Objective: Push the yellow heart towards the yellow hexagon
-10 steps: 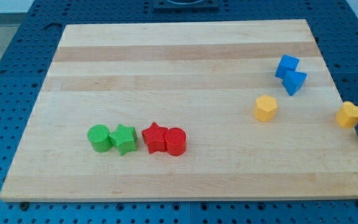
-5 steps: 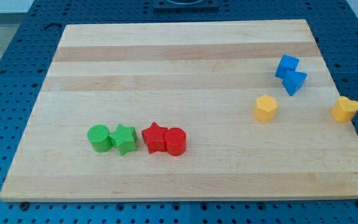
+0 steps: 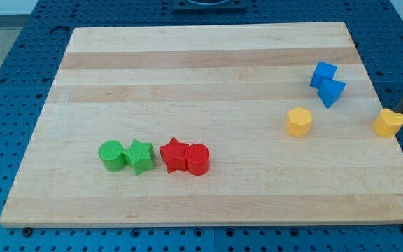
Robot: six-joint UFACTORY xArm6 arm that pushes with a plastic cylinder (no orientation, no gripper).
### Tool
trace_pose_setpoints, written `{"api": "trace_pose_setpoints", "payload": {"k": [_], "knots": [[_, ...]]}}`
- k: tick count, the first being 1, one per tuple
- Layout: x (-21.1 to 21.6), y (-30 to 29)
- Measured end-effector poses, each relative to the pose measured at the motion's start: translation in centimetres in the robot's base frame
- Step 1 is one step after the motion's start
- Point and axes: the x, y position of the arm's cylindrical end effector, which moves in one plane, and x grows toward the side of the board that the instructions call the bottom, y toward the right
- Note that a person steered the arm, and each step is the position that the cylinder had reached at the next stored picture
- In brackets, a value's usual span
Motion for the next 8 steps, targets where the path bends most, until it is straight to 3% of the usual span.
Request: {"api": "trace_pose_setpoints", "payload": {"k": [2, 3, 5, 8], "knots": [[0.3, -5.6], [0.3, -5.6], [-5.0, -0.5], [0.2, -0.3]]}}
